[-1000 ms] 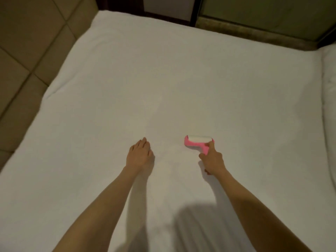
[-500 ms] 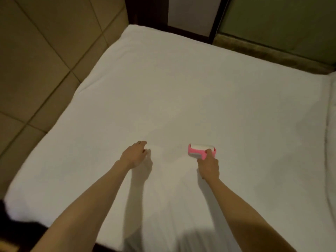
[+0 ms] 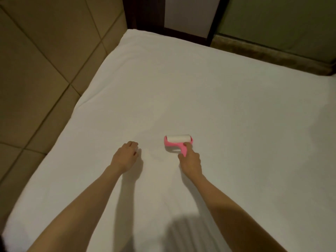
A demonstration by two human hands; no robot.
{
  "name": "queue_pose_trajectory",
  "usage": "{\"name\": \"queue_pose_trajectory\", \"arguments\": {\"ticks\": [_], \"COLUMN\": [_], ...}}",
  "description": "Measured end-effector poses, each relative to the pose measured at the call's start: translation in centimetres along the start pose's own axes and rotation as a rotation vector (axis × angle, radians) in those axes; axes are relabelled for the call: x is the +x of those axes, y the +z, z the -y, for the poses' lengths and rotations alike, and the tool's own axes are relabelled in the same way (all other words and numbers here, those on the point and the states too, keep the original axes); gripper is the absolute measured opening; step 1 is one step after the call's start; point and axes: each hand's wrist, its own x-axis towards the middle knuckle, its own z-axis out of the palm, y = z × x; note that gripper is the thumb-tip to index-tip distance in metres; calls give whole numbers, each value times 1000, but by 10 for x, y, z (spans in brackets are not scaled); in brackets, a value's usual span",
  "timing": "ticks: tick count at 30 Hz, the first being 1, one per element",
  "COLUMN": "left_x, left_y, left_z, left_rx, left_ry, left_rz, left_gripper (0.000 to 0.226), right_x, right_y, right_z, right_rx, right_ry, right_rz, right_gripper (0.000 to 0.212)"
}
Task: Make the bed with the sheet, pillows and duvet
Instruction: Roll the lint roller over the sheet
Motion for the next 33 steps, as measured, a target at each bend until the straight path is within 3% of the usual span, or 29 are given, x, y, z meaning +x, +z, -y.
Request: {"name": "queue_pose_trajectory", "arguments": {"ticks": [5, 12, 17, 26, 33], "left_x": [50, 120, 166, 262, 281], "left_y": [-10, -26, -28, -18, -2], "left_z": [35, 77, 94, 62, 64], "left_rx": [-14, -16, 18, 39, 81], "left_ry": [43, 22, -52, -351, -326], "left_rz": [-72, -133, -151, -180, -330], "left_gripper": [28, 56, 60, 69, 68], "right_x": [48, 131, 217, 348, 456], "right_y": [35, 43, 26, -7, -30], "right_z": [42, 96, 144, 214, 265], "right_rx": [0, -120, -132, -61, -56], "right_ry": [33, 1, -20, -71, -159], "right_rz": [-58, -136, -150, -185, -256], "right_gripper": [52, 49, 38, 36, 34]}}
